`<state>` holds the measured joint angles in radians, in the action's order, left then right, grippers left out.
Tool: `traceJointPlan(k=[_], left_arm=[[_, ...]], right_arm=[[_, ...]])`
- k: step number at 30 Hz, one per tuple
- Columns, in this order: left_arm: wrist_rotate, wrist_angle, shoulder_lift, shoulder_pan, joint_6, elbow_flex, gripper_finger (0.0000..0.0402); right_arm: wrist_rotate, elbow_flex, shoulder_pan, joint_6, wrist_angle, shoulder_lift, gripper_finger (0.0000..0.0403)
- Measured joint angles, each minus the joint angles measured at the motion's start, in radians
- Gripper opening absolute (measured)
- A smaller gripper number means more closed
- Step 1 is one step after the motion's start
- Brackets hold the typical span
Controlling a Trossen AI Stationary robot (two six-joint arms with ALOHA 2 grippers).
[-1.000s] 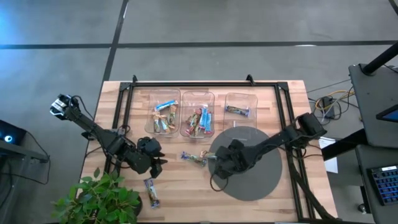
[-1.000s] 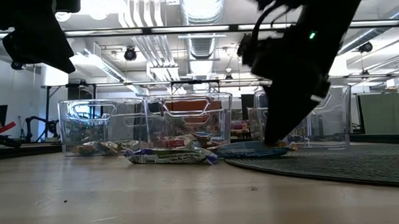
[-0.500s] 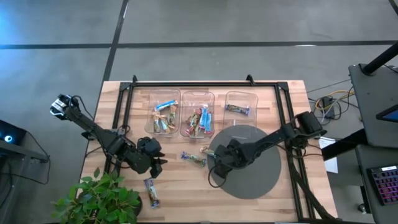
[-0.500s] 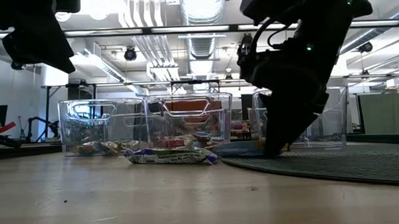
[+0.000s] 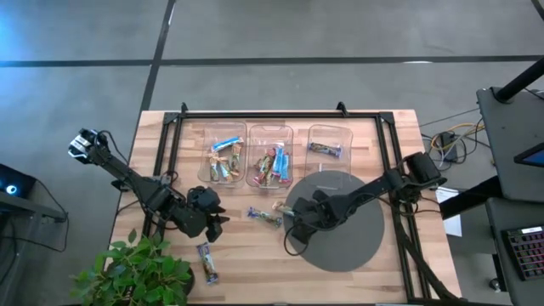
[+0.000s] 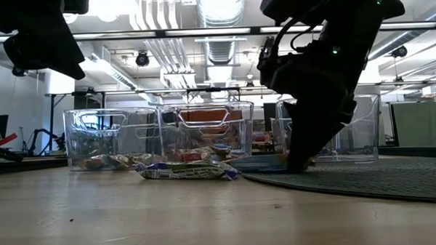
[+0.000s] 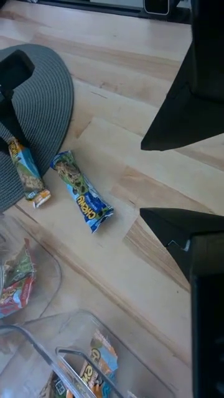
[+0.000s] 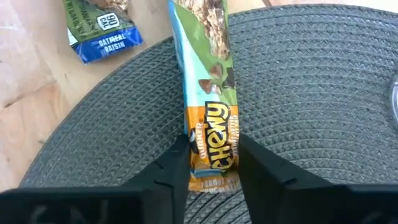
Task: Pick and place Granola Bars by type
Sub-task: Put the yellow granola bar into the left transparent bin
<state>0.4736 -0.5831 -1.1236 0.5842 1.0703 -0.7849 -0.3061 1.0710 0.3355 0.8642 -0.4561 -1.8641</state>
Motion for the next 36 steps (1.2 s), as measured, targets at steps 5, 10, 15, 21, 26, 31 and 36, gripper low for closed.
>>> traceJointPlan(k=[5,10,15,21,26,31,36], left_arm=[[0.0,0.0,0.0,0.0,0.017,0.0,0.0142],[0.0,0.0,0.0,0.0,0.03,0.0,0.0142],[0.0,0.011,0.0,0.0,0.059,0.0,0.0142],[0.019,0.202,0.0,-0.018,0.07,0.0,0.0142],[0.025,0.285,0.0,-0.096,0.202,0.005,0.0142],[-0.006,0.385,0.0,-0.16,0.234,0.005,0.0142],[-0.076,0.524,0.0,-0.192,0.219,0.005,0.0143]], right_arm=[[0.008,0.0,0.001,-0.013,0.003,0.001,0.0075],[0.065,0.029,0.008,-0.057,0.002,0.022,0.007],[0.072,0.078,0.008,-0.097,0.003,0.087,0.007],[0.081,0.177,0.01,-0.234,0.006,0.13,0.0069],[0.072,0.27,0.008,-0.297,-0.009,0.124,0.0069],[0.028,0.312,0.009,-0.333,-0.047,0.119,0.0069],[0.014,0.314,0.009,-0.336,-0.077,0.119,0.0069]])
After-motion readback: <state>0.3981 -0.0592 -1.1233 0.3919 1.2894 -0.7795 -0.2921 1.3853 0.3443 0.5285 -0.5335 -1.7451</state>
